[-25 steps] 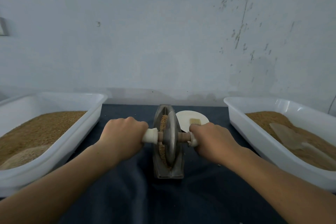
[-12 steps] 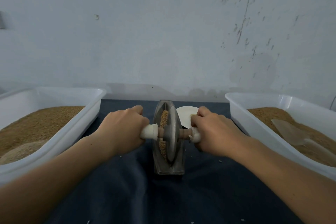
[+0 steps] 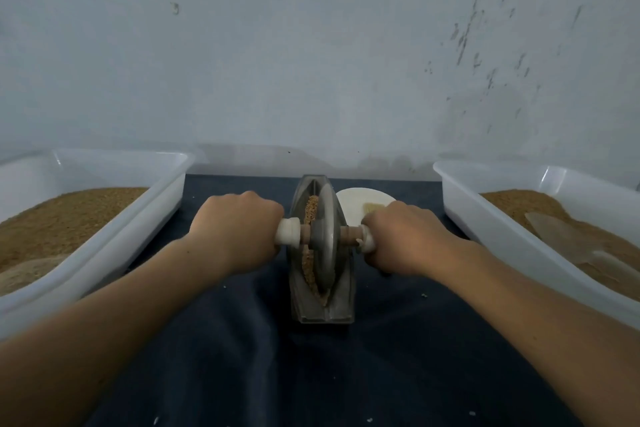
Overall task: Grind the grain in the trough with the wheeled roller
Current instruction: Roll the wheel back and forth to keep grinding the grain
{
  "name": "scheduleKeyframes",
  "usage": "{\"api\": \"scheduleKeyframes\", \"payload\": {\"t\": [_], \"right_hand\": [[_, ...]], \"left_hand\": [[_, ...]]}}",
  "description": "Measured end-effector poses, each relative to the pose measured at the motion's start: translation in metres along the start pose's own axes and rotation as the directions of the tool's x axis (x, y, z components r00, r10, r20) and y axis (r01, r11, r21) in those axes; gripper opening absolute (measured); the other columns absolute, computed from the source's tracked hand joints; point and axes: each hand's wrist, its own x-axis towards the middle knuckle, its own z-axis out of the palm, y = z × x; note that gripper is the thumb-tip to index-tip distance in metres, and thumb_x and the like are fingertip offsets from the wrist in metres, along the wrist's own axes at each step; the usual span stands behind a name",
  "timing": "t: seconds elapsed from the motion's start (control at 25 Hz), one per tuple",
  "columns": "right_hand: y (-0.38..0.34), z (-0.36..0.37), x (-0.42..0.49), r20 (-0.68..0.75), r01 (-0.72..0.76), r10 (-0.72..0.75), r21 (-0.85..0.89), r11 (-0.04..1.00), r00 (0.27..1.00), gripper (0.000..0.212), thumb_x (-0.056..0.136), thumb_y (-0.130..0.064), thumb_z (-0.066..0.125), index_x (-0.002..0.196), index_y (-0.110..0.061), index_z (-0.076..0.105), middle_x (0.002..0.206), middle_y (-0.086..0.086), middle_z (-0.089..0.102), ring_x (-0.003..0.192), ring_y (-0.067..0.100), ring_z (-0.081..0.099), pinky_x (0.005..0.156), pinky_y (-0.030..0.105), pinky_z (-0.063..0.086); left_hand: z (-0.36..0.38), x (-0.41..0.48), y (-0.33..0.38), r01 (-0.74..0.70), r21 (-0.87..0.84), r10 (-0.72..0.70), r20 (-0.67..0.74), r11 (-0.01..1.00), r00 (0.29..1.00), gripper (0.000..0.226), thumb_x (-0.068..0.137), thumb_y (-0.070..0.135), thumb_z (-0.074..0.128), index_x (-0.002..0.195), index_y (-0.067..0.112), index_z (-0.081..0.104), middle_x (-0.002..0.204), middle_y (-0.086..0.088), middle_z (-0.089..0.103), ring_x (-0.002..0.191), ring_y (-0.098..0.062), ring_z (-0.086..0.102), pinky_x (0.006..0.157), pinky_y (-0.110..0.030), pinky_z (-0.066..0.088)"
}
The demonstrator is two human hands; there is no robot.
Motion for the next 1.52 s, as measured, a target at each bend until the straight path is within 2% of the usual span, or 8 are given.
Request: {"api": "scheduleKeyframes", "payload": {"t": [0.28,0.4,0.56,0.76,1.0,1.16,1.28,1.52], "right_hand": [[0.006,0.019,0.037,-0.021,-0.023,0.023,0.007,1.0,1.0,0.021,0.078,-0.04,0.063,0.067,-0.031,0.047,0.07,-0.008,0.053,0.06,0.01,0.046,0.048,0.026,0.031],[0.007,0.021,0.055,-0.087,-0.021,0.016,-0.048,0.999,0.996,0.018,0.077,-0.043,0.063,0.069,-0.031,0.051,0.068,-0.006,0.052,0.057,0.013,0.048,0.047,0.025,0.03],[0.01,0.022,0.08,-0.045,-0.005,0.001,-0.084,0.996,0.999,0.012,0.079,-0.036,0.066,0.075,-0.029,0.058,0.068,-0.005,0.058,0.059,0.015,0.055,0.048,0.025,0.039],[0.023,0.035,0.093,-0.037,-0.005,0.005,0.001,1.0,0.999,0.015,0.082,-0.034,0.063,0.072,-0.028,0.053,0.071,-0.003,0.059,0.062,0.016,0.056,0.052,0.028,0.043],[0.024,0.045,0.093,-0.158,-0.042,0.047,0.037,0.998,0.986,0.018,0.085,-0.038,0.062,0.073,-0.029,0.051,0.072,-0.004,0.057,0.063,0.016,0.052,0.051,0.027,0.04],[0.018,0.044,0.083,-0.199,-0.065,0.072,0.038,0.997,0.977,0.014,0.083,-0.038,0.064,0.078,-0.029,0.054,0.071,-0.005,0.056,0.062,0.015,0.051,0.051,0.027,0.036],[0.013,0.041,0.069,-0.211,-0.064,0.066,0.013,0.998,0.975,0.02,0.081,-0.044,0.066,0.079,-0.03,0.052,0.072,-0.006,0.053,0.064,0.018,0.05,0.048,0.026,0.028],[0.0,0.03,0.037,-0.235,-0.035,0.023,-0.049,0.998,0.972,0.02,0.083,-0.037,0.062,0.071,-0.028,0.048,0.065,-0.008,0.038,0.061,0.019,0.039,0.048,0.028,0.021]], "left_hand": [[0.02,0.038,-0.002,-0.008,0.002,0.008,0.006,1.0,1.0,0.007,0.081,0.038,0.058,0.086,0.033,0.059,0.075,0.008,0.055,0.063,-0.019,0.052,0.052,-0.032,0.035],[0.033,0.05,-0.007,0.014,-0.057,-0.013,0.004,0.998,1.0,0.007,0.081,0.04,0.058,0.085,0.033,0.059,0.076,0.009,0.057,0.065,-0.018,0.054,0.055,-0.032,0.037],[0.042,0.066,-0.01,0.018,-0.069,-0.019,-0.011,0.997,1.0,0.012,0.084,0.04,0.058,0.093,0.034,0.061,0.084,0.003,0.06,0.074,-0.023,0.06,0.061,-0.036,0.049],[0.039,0.092,-0.008,-0.004,0.054,0.007,-0.056,0.999,0.998,0.013,0.081,0.037,0.06,0.092,0.031,0.063,0.079,0.001,0.056,0.067,-0.023,0.057,0.053,-0.032,0.038],[0.039,0.101,-0.008,-0.001,0.091,0.009,-0.088,0.996,0.996,0.01,0.078,0.036,0.062,0.085,0.028,0.063,0.073,0.001,0.054,0.056,-0.019,0.048,0.046,-0.027,0.026],[0.04,0.097,-0.008,-0.007,0.076,0.013,-0.083,0.997,0.996,0.014,0.078,0.041,0.062,0.083,0.029,0.062,0.07,0.004,0.05,0.057,-0.016,0.047,0.05,-0.028,0.03],[0.039,0.085,-0.005,-0.006,0.061,0.011,-0.09,0.998,0.996,0.019,0.077,0.044,0.062,0.087,0.028,0.064,0.069,0.005,0.045,0.064,-0.023,0.052,0.058,-0.032,0.039],[0.029,0.038,0.001,0.023,-0.004,-0.023,-0.049,1.0,0.999,0.021,0.079,0.039,0.06,0.098,0.033,0.065,0.094,0.001,0.065,0.087,-0.028,0.067,0.062,-0.035,0.04]]}}
